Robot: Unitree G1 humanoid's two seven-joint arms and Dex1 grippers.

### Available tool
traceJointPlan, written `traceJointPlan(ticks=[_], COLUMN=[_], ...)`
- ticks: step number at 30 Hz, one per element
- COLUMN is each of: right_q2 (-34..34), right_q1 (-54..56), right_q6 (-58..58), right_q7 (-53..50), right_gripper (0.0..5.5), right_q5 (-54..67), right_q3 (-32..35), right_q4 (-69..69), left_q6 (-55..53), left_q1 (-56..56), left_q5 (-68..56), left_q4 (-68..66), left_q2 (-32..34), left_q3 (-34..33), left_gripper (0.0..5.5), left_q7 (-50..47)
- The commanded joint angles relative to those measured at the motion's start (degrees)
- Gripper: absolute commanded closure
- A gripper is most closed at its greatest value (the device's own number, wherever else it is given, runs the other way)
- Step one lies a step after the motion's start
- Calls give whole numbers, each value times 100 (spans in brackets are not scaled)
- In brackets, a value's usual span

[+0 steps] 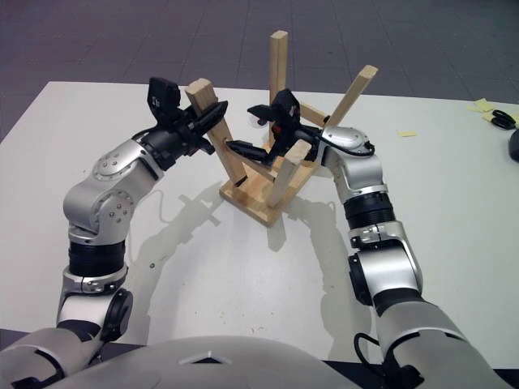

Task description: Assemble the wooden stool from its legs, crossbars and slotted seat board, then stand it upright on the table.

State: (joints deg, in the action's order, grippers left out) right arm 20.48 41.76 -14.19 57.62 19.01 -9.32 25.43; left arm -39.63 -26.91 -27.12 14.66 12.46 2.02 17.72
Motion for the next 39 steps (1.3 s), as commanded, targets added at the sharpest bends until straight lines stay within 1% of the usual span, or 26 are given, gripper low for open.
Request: traceJointPlan(ticks=[1, 4, 7, 11, 15, 17, 19, 21, 30, 36, 39], right_q2=[101, 42, -57, -2, 247, 389, 492, 548, 679, 591, 548], right_q1=[-566, -601, -399, 171, 789, 1055, 1176, 1149, 291, -45, -197], right_q6=[-120, -122, -224, -817, -1572, -1771, -1915, -2032, -2434, -2488, -2419], right_q7=[-37, -105, -354, -726, -1190, -1489, -1829, -2122, -3043, -3459, -3545], right_gripper=[10, 10, 10, 10, 10, 10, 10, 10, 10, 10, 10], right_q5=[-525, -471, -180, 694, 1663, 1999, 2222, 2342, 2550, 2621, 2591], right_q3=[-362, -347, 20, 1015, 2067, 2486, 2771, 2904, 3076, 3105, 3043], right_q4=[124, -31, -126, -587, -1238, -1504, -1864, -2253, -3707, -3945, -3992], left_q6=[-256, -236, -230, -189, -127, -76, 51, 169, 180, 326, 386], left_q1=[215, 218, 244, 280, 369, 469, 591, 757, 1502, 1638, 1493], left_q5=[90, 124, 154, 253, 380, 509, 753, 905, 891, 1054, 1051], left_q4=[-50, -42, -4, -11, 16, 109, 239, 379, 470, 460, 454], left_q2=[63, 71, 92, 81, 113, 174, 297, 364, 223, 305, 297], left_q3=[193, 265, 352, 409, 467, 607, 847, 992, 1080, 1338, 1285], left_gripper=[448, 448, 448, 448, 448, 448, 448, 446, 442, 442, 442], left_q7=[69, 101, 145, 103, 23, 13, 17, -17, -423, -456, -481])
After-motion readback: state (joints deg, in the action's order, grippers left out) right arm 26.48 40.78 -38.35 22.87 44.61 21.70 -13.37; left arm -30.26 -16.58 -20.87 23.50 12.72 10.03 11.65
